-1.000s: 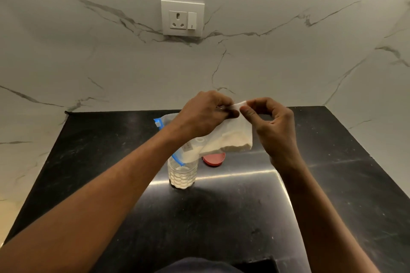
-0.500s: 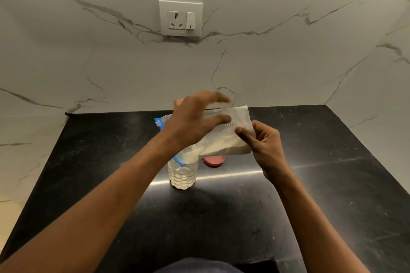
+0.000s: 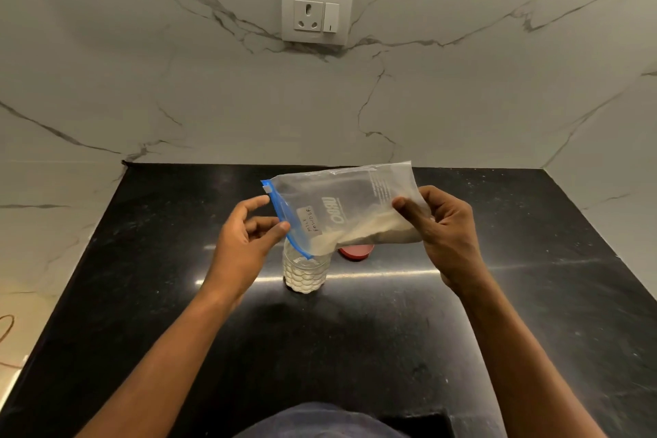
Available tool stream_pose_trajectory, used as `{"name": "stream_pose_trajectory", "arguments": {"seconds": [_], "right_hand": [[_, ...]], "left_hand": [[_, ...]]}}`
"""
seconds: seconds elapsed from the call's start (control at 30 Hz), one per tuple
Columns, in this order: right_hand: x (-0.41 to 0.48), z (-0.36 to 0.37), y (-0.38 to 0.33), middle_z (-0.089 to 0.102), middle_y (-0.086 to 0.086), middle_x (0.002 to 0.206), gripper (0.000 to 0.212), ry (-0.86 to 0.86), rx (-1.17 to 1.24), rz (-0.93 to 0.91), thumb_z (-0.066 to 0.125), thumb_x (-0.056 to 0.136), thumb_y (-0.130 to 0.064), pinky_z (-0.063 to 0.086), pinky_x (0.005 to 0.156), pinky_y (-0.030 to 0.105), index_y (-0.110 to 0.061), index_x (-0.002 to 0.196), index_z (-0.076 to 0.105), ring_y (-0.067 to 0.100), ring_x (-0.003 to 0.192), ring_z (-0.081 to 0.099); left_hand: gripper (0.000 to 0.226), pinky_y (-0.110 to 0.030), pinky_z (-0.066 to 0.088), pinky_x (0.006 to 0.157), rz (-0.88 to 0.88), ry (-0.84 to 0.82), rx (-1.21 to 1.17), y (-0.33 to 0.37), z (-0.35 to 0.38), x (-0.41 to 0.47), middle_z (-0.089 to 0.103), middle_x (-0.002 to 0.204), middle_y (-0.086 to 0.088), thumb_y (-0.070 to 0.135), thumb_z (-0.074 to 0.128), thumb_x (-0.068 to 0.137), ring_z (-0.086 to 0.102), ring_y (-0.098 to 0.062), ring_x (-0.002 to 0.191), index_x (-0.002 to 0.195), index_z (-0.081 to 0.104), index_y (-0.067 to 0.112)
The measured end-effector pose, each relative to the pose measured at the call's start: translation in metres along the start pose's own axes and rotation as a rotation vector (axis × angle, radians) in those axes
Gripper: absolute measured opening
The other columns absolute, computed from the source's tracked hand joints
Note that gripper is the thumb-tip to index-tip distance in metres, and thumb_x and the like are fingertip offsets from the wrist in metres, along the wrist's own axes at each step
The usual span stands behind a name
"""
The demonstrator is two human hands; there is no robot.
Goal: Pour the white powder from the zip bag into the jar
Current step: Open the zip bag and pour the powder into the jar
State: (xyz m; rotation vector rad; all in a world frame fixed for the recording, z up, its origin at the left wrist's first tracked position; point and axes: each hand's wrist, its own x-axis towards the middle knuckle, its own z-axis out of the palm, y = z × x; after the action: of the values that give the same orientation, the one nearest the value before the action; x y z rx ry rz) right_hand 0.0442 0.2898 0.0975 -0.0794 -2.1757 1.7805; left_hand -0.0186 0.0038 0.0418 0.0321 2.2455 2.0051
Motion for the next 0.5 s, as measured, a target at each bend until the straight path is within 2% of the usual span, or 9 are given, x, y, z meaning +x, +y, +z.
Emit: {"name": "stream_pose_trajectory", "arguments": {"seconds": [0.07,0.13,0.33,0.5], "right_hand": [[0.000,0.000,-0.003,0.076,-0.008,0.090,0.011,0.000,-0.015,-0.009,0.073,0.090,-0.032,0.057,0.067,0.018,-0.022,0.095,0.075,0.007,0.080,0.070],[0.000,0.000,-0.005,0.076,-0.008,0.089,0.012,-0.002,-0.035,-0.016,0.073,0.089,-0.032,0.056,0.066,0.017,-0.021,0.095,0.076,0.005,0.079,0.070],[-0.002,0.000,-0.015,0.076,-0.010,0.088,0.017,-0.001,-0.072,-0.048,0.076,0.088,-0.027,0.056,0.065,0.016,-0.012,0.096,0.075,0.004,0.078,0.071],[-0.002,0.007,-0.032,0.078,-0.001,0.092,0.021,0.019,-0.050,-0.083,0.085,0.081,-0.024,0.059,0.066,0.022,-0.010,0.094,0.076,0.013,0.078,0.076]], "left_hand": [[0.050,-0.010,0.058,0.071,0.025,0.021,-0.058,-0.001,0.002,0.001,0.082,0.104,0.005,0.017,0.078,0.094,0.077,-0.004,0.101,0.139,0.057,0.025],[0.046,-0.008,0.057,0.073,0.053,0.033,-0.091,-0.002,0.002,0.002,0.082,0.103,0.009,0.014,0.078,0.095,0.077,-0.004,0.100,0.133,0.058,0.030],[0.041,-0.013,0.059,0.081,0.143,0.019,-0.111,-0.004,-0.001,-0.002,0.080,0.109,0.012,0.011,0.075,0.096,0.077,-0.007,0.104,0.123,0.061,0.038],[0.036,-0.016,0.060,0.084,0.127,0.000,-0.134,-0.009,-0.001,-0.001,0.080,0.111,0.012,0.005,0.074,0.096,0.076,-0.007,0.105,0.122,0.065,0.030]]}}
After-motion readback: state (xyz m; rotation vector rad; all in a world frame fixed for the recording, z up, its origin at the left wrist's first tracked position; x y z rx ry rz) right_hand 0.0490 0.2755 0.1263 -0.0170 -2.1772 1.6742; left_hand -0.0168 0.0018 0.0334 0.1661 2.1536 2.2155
